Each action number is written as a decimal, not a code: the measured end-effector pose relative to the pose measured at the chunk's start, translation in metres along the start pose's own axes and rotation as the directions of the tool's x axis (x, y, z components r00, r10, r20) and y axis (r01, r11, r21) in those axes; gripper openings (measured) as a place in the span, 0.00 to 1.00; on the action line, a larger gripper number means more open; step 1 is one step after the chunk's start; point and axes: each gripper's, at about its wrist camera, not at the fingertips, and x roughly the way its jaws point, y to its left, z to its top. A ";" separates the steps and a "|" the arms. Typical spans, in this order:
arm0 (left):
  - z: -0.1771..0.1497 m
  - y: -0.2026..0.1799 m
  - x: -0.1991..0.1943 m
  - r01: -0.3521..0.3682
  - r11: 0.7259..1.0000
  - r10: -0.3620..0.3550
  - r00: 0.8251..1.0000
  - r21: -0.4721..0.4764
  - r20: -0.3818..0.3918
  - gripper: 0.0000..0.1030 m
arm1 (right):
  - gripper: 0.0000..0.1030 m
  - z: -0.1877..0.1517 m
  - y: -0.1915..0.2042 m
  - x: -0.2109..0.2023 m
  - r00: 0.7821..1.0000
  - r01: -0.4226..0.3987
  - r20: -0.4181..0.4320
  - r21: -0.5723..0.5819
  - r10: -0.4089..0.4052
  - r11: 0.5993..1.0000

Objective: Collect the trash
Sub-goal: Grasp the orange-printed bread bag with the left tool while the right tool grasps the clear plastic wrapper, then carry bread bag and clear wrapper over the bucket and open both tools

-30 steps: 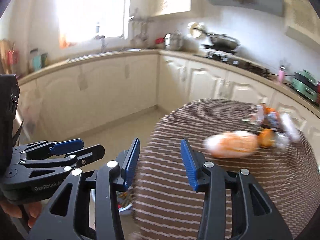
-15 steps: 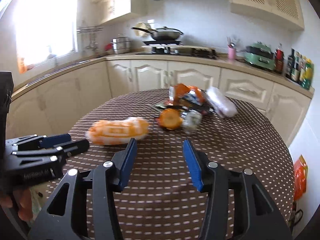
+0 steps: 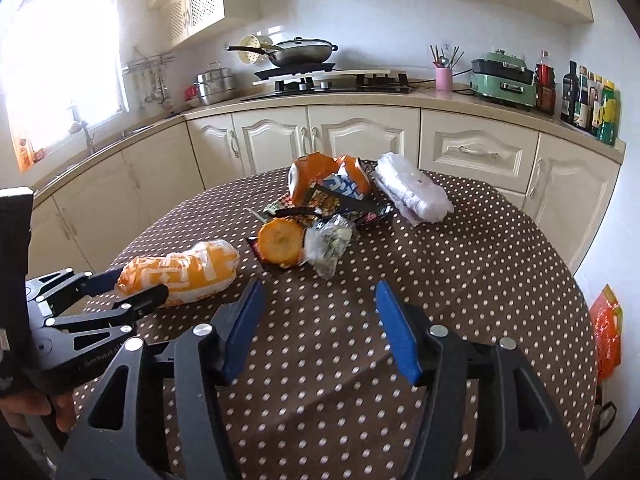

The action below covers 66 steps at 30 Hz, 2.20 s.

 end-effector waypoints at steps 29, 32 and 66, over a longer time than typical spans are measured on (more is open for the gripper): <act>-0.004 0.035 -0.063 0.126 0.967 -0.090 0.982 -0.219 0.166 0.30 | 0.23 0.021 -0.001 -0.026 0.992 0.100 0.077 0.010 -0.100 0.995; -0.013 0.043 -0.081 0.130 0.963 -0.086 0.978 -0.234 0.188 0.30 | 0.24 0.024 0.017 -0.052 0.991 0.056 0.124 -0.012 -0.054 0.998; -0.292 0.318 -0.032 -0.281 0.699 0.122 0.953 -0.658 -0.278 0.30 | 0.24 -0.145 0.375 0.116 0.884 -0.423 -0.364 -0.354 0.294 0.834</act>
